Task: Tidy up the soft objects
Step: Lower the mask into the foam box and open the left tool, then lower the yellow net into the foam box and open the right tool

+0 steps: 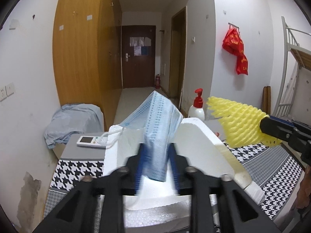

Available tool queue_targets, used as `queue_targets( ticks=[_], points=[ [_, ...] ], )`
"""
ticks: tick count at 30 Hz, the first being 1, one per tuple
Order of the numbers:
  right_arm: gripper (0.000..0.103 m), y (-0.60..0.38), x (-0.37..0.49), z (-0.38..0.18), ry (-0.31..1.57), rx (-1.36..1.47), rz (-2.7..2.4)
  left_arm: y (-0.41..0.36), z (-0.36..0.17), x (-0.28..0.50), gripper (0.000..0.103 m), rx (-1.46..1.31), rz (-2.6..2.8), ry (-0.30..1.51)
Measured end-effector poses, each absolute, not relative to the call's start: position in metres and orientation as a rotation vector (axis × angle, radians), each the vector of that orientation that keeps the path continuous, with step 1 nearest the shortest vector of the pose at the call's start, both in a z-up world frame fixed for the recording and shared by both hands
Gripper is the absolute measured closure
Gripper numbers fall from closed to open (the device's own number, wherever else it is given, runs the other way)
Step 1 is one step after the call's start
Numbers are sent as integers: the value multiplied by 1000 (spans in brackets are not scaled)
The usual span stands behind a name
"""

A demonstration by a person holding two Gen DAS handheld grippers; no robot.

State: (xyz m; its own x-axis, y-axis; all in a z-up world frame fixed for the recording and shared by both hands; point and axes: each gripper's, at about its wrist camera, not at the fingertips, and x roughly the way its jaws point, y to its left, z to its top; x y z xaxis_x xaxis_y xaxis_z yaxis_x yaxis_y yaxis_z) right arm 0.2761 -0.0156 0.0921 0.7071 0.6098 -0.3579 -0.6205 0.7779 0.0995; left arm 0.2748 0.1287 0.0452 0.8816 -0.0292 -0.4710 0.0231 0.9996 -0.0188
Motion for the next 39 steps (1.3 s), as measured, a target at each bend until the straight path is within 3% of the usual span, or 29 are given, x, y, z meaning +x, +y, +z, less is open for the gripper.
queue_targets(
  ticks=[1,2,4,6,39],
  points=[
    [84,-17,276,92,386,-28,683,129,45,274,48,-13,-23,487],
    [84,-16,276,92,386,-26,683,130,46,272,41,-15,-17,481],
    [84,-17,276,92,385,-26,683,131,48,268,14,-24,-13,465],
    [84,-15,276,91,388,-28,680,134,51,263,1,-38,0,441],
    [84,46,292,84,454,-68,744,180,66,206,1,-50,200,354]
  ],
)
